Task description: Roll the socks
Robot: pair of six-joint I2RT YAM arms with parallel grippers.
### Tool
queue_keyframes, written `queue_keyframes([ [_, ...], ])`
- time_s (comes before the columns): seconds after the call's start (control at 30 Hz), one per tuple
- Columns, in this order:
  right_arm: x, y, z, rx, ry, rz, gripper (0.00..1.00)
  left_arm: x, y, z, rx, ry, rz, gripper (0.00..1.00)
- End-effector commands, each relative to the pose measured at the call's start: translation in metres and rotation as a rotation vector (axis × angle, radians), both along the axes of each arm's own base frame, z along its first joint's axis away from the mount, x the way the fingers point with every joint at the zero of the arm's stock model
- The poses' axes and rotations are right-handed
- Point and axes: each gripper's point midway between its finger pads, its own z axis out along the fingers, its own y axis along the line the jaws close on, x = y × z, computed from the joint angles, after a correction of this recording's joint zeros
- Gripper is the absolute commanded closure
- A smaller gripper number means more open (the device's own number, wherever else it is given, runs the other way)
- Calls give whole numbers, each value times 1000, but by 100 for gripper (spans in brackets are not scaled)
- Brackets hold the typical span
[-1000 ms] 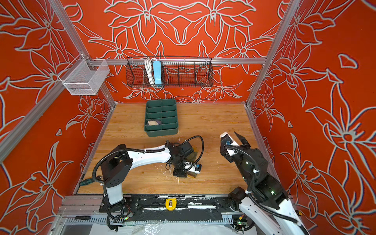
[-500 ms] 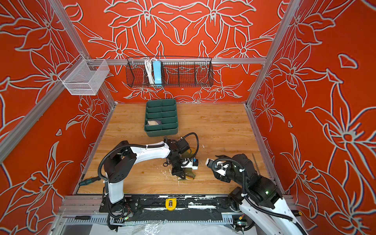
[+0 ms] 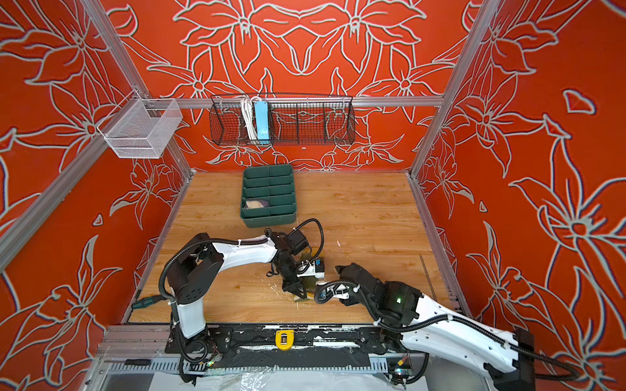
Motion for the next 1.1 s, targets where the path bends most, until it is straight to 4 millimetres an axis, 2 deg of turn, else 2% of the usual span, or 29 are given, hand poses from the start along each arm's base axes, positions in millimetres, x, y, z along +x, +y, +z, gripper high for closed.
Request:
queue_keyframes([
  [0.0, -14, 18, -3, -9, -67, 78, 42, -6, 8, -13, 38, 55, 9, 100],
  [0.13, -43, 32, -27, -82, -35, 146, 43, -6, 10, -14, 38, 60, 13, 100],
  [0.23, -52, 38, -52, -143, -6, 163, 42, -7, 10, -15, 39, 62, 16, 100],
  [0.4, -42, 53, -74, -204, -55, 173, 41, -7, 9, -12, 30, 64, 11, 100],
  [0.47, -33, 56, -84, -197, -43, 135, 42, -6, 9, -11, 28, 63, 11, 100],
  [0.57, -14, 61, -84, -159, -43, 52, 42, -8, 9, -10, 25, 69, 6, 100],
  [0.67, -5, 62, -86, -123, -37, 1, 43, -10, 11, -10, 26, 70, 2, 100],
  [0.87, -4, 61, -103, -156, -11, -13, 49, -9, 9, -10, 8, 69, 2, 100],
  [1.0, -8, 60, -115, -175, 19, -11, 49, -9, 8, -9, 6, 66, 0, 100],
  [1.07, -6, 57, -118, -190, 21, -22, 53, -9, 9, -7, 4, 62, -1, 100],
])
